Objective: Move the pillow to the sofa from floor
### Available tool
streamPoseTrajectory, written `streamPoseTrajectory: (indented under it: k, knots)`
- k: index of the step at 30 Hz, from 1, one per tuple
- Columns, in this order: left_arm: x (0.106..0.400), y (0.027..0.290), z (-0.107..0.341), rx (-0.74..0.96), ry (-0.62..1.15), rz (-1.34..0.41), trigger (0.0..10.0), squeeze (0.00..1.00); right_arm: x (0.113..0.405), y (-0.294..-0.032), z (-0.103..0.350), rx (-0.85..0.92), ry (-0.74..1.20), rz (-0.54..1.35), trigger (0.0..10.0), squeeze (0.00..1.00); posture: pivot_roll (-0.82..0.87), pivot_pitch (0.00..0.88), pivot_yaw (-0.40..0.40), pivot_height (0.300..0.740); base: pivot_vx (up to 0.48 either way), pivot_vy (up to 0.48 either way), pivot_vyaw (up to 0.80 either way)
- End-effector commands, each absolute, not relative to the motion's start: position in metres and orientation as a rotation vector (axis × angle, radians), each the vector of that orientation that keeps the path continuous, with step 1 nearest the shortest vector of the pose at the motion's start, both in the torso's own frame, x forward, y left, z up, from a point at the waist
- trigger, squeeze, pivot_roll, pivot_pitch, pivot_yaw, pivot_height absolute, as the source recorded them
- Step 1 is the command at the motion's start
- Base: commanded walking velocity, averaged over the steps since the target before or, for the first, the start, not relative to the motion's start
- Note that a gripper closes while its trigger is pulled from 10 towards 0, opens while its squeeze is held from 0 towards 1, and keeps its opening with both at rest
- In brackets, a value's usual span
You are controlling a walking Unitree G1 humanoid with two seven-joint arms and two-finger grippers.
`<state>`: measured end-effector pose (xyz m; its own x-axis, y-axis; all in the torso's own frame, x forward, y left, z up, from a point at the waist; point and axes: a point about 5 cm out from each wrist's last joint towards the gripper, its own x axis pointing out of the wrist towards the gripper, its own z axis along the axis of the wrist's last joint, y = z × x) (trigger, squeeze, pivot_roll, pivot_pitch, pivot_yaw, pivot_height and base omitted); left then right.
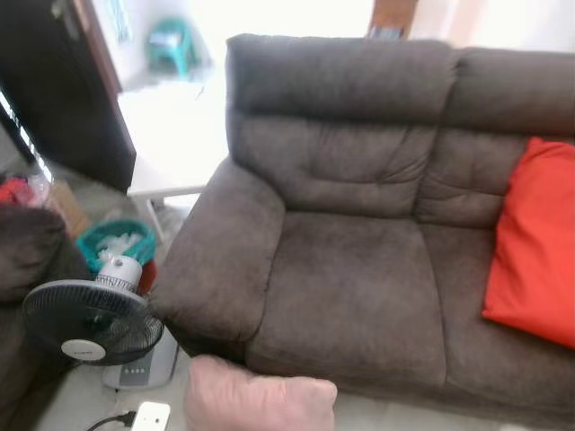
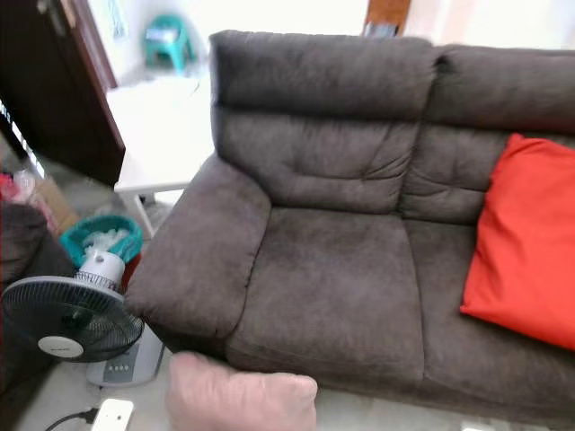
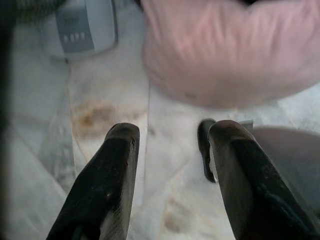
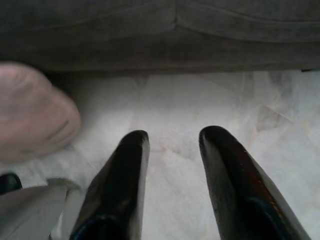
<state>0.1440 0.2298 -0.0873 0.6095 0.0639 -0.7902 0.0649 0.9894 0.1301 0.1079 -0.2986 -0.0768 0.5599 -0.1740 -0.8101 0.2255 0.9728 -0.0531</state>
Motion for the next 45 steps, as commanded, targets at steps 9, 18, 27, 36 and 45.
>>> streamPoseTrajectory:
  k: [9, 18, 27, 36, 45]
  knots:
    - [0.1481, 0.224, -0.0862, 0.149, 0.889, -0.021, 10.0, 0.0, 0.0928, -0.3019, -0.0798, 0.056, 0.992, -0.251, 10.0, 0.0, -0.02, 0.0, -0.022, 0.74, 0.0, 0.0, 0.0]
    - [0.148, 0.2242, -0.0864, 0.151, 0.893, -0.018, 10.0, 0.0, 0.0928, -0.3018, -0.0798, 0.056, 0.99, -0.252, 10.0, 0.0, -0.02, 0.0, -0.022, 0.74, 0.0, 0.0, 0.0]
    - [0.1476, 0.2236, -0.087, 0.146, 0.902, -0.015, 10.0, 0.0, 0.0935, -0.3023, -0.0792, 0.064, 0.98, -0.255, 10.0, 0.0, -0.02, 0.005, -0.025, 0.74, 0.0, 0.123, 0.0]
    - [0.1477, 0.2234, -0.087, 0.143, 0.901, -0.014, 10.0, 0.0, 0.0936, -0.3026, -0.0791, 0.061, 0.982, -0.253, 10.0, 0.0, -0.02, 0.009, -0.026, 0.74, 0.0, 0.281, 0.0]
    - [0.1477, 0.2239, -0.0869, 0.142, 0.9, -0.016, 10.0, 0.0, 0.0936, -0.3022, -0.0792, 0.064, 0.979, -0.254, 10.0, 0.0, -0.02, 0.01, -0.025, 0.74, 0.0, 0.292, 0.0]
